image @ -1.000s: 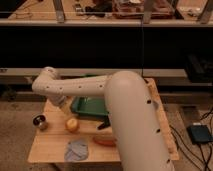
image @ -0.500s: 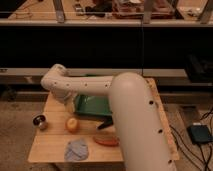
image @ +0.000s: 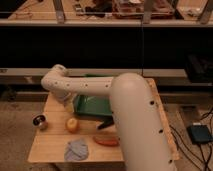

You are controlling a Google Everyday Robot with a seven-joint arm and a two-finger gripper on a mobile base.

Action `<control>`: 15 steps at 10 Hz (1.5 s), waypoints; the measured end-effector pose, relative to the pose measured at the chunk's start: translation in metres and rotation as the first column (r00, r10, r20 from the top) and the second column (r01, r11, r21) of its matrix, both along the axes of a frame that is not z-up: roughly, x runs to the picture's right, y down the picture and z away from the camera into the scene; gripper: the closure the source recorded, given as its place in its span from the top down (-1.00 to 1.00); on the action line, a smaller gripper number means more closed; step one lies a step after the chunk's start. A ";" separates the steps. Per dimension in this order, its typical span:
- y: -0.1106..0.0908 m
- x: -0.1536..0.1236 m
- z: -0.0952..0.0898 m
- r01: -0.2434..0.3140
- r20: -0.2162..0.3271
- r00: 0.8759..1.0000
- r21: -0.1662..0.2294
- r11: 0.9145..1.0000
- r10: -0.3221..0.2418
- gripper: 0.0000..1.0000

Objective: Place sponge in tray

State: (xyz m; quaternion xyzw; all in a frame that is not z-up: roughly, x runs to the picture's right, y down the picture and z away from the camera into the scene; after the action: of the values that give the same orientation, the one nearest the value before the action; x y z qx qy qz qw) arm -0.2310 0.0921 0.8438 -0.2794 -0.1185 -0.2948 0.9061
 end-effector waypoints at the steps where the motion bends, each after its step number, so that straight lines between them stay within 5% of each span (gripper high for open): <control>1: 0.003 -0.003 -0.001 -0.003 0.008 1.000 -0.010 1.000 0.003 0.30; 15: 0.001 0.000 0.008 -0.030 0.021 0.999 -0.019 0.999 0.030 0.30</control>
State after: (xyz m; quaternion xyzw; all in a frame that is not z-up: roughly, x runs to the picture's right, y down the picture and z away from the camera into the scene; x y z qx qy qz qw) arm -0.2314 0.0930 0.8520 -0.2830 -0.1349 -0.2830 0.9064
